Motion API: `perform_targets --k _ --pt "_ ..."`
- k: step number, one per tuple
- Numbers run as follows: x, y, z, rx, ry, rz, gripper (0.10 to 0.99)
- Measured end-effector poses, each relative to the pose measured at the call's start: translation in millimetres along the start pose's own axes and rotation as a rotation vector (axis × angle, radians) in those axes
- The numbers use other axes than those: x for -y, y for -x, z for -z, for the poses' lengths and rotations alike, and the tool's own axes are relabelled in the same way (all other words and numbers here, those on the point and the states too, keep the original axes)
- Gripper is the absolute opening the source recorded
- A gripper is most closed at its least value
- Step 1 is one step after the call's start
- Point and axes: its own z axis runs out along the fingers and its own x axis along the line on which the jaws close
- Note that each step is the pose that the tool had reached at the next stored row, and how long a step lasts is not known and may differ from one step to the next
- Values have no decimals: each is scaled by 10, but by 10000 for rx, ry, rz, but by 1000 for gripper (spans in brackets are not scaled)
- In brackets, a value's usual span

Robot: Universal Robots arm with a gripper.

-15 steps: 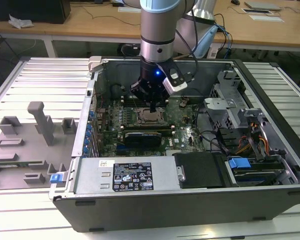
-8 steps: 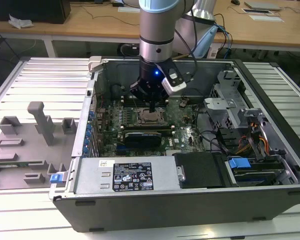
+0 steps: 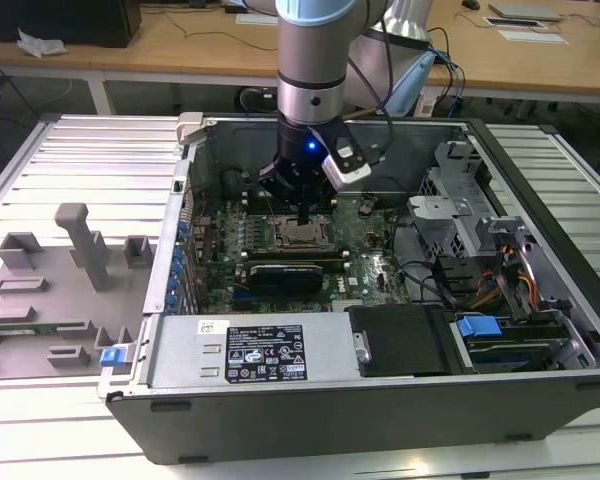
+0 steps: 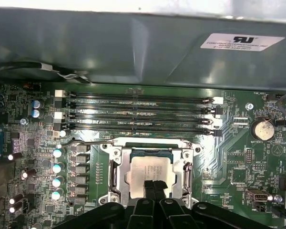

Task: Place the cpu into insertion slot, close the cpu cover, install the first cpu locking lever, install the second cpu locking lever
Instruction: 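Install the first cpu locking lever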

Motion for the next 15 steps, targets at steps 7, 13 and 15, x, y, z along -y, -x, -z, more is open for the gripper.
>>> perform_targets --k 7,13,15 --pt "-3 -76 2 0 -1 0 106" --pt "-8 -194 5 1 0 0 106" --pt "-10 -260 7 2 -1 0 106"
